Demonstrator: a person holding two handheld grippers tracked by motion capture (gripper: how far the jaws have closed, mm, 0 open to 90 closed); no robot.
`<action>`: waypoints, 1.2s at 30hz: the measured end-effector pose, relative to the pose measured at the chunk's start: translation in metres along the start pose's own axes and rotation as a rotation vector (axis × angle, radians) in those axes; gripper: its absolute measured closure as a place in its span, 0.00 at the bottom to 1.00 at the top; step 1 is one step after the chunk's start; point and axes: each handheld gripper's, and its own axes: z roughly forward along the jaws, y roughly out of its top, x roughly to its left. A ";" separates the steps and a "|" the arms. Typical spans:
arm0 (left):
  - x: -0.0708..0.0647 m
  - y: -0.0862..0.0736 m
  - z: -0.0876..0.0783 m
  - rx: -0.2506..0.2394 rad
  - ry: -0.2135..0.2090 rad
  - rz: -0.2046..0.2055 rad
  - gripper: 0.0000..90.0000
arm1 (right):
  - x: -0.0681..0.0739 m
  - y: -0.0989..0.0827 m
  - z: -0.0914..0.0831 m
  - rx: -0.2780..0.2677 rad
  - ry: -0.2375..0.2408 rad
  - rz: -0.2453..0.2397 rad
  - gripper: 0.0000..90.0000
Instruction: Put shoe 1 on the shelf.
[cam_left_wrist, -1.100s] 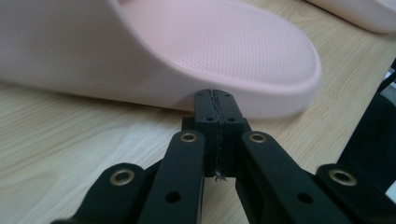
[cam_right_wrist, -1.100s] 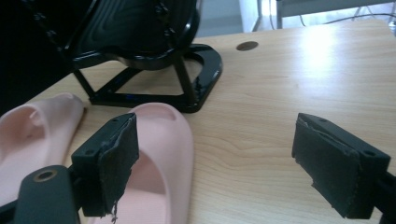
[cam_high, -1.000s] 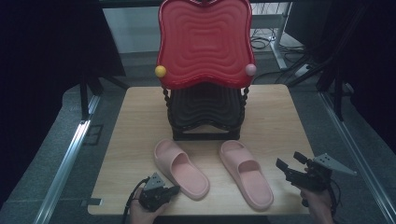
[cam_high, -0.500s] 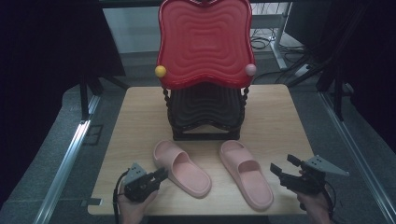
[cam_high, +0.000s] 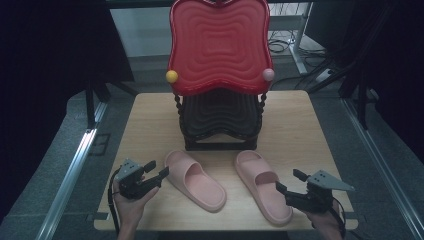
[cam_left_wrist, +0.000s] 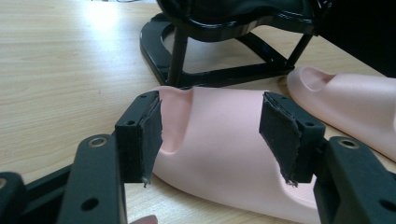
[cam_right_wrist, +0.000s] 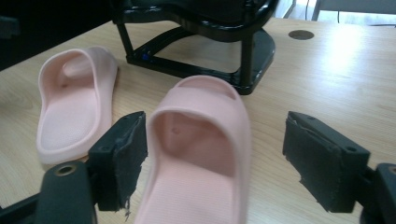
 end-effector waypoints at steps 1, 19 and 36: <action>0.000 -0.001 0.001 0.010 0.004 0.016 0.43 | 0.002 0.000 0.001 0.001 0.003 -0.003 0.28; 0.000 -0.008 -0.001 0.000 -0.009 0.000 0.41 | 0.083 0.021 0.074 0.078 0.121 -0.091 0.49; 0.000 -0.006 -0.011 -0.017 0.014 -0.029 0.38 | 0.126 0.037 0.130 0.115 0.145 -0.085 0.54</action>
